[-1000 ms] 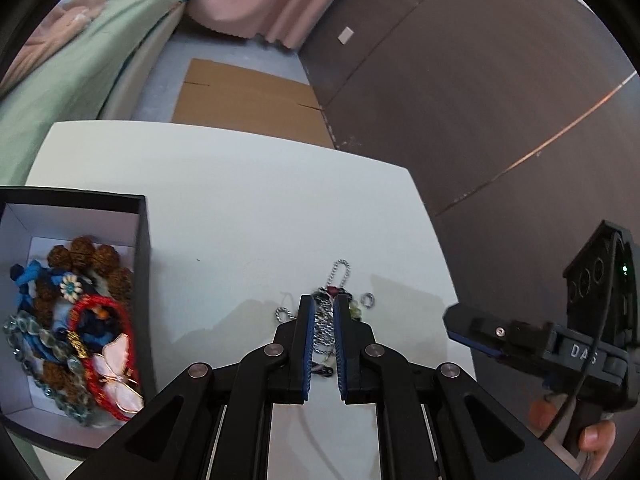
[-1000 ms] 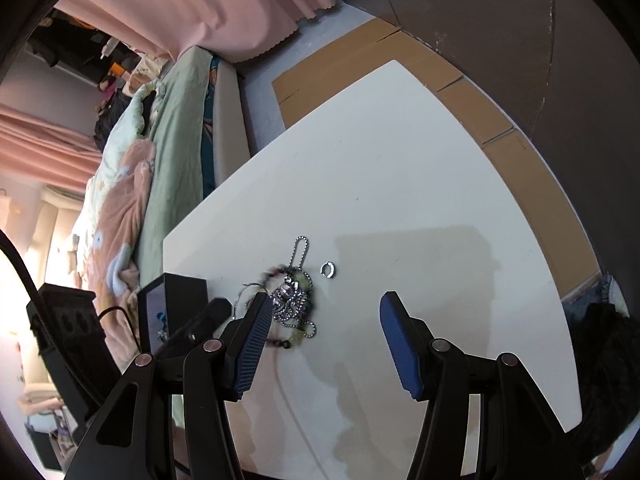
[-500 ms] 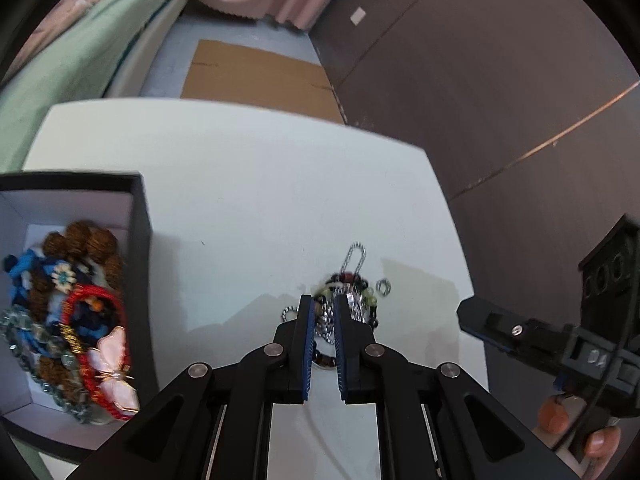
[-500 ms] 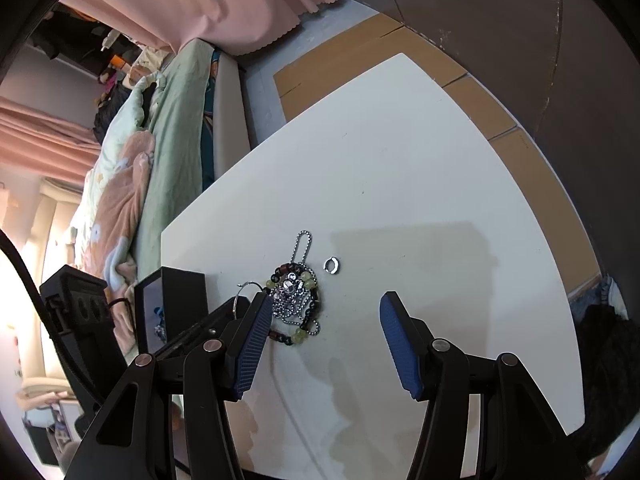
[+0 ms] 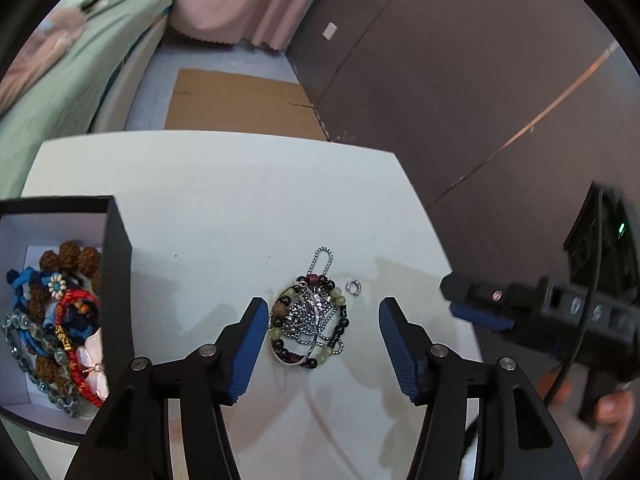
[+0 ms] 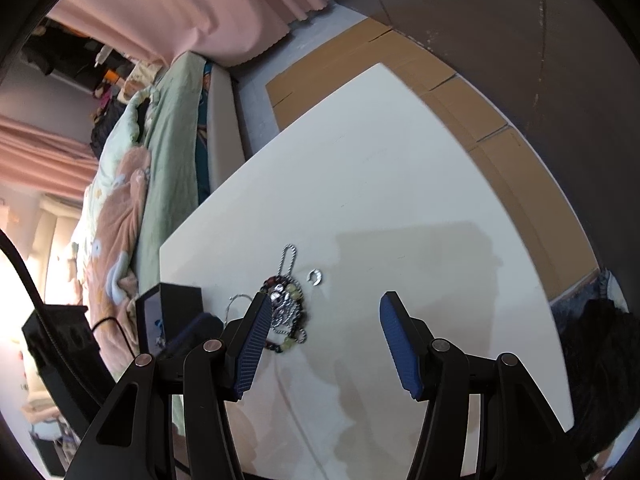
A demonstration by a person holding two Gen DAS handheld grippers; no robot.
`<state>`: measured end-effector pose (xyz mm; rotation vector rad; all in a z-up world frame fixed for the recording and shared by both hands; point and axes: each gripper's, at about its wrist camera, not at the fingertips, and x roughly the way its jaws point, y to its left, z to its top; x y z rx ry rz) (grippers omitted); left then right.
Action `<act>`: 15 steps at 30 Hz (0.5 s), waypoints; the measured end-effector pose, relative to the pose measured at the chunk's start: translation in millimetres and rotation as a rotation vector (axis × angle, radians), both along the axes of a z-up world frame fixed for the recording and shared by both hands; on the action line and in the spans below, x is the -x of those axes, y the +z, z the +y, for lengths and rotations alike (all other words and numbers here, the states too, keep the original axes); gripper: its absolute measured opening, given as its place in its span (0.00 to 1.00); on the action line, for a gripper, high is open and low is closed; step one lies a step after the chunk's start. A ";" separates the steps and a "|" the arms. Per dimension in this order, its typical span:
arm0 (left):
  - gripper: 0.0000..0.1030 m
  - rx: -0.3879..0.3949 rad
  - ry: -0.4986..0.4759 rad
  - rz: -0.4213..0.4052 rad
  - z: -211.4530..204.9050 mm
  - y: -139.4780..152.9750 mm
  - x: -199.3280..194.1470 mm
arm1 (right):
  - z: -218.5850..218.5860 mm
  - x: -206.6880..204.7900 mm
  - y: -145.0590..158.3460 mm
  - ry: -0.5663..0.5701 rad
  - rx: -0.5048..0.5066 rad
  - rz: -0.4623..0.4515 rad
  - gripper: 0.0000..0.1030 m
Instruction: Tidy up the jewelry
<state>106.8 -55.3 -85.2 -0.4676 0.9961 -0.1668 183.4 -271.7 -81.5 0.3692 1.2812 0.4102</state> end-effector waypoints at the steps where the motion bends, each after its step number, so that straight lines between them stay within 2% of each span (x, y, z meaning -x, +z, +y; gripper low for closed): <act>1: 0.45 -0.035 -0.009 0.003 -4.5 -1.9 -0.8 | -1.8 -0.6 -0.3 -0.009 0.001 0.002 0.56; 2: 0.37 -0.068 -0.019 0.013 -8.4 -4.3 -1.9 | -2.3 -0.7 -1.3 -0.015 0.003 0.004 0.56; 3: 0.15 -0.100 -0.028 0.029 -11.6 -8.4 -3.3 | -1.6 -1.2 -1.6 -0.015 0.004 0.006 0.56; 4: 0.02 -0.113 -0.029 0.039 -12.2 -11.0 -3.4 | 1.9 -0.7 -2.7 -0.006 0.008 0.008 0.56; 8: 0.01 -0.116 0.011 -0.009 -2.0 -1.1 2.5 | 20.4 1.3 -4.6 0.040 0.025 0.008 0.55; 10: 0.01 -0.090 0.029 -0.034 6.7 7.4 4.7 | 30.2 2.4 -5.8 0.060 0.042 0.003 0.55; 15: 0.01 -0.058 0.068 -0.061 25.1 18.7 8.6 | 43.5 3.1 -12.1 0.087 0.071 0.002 0.40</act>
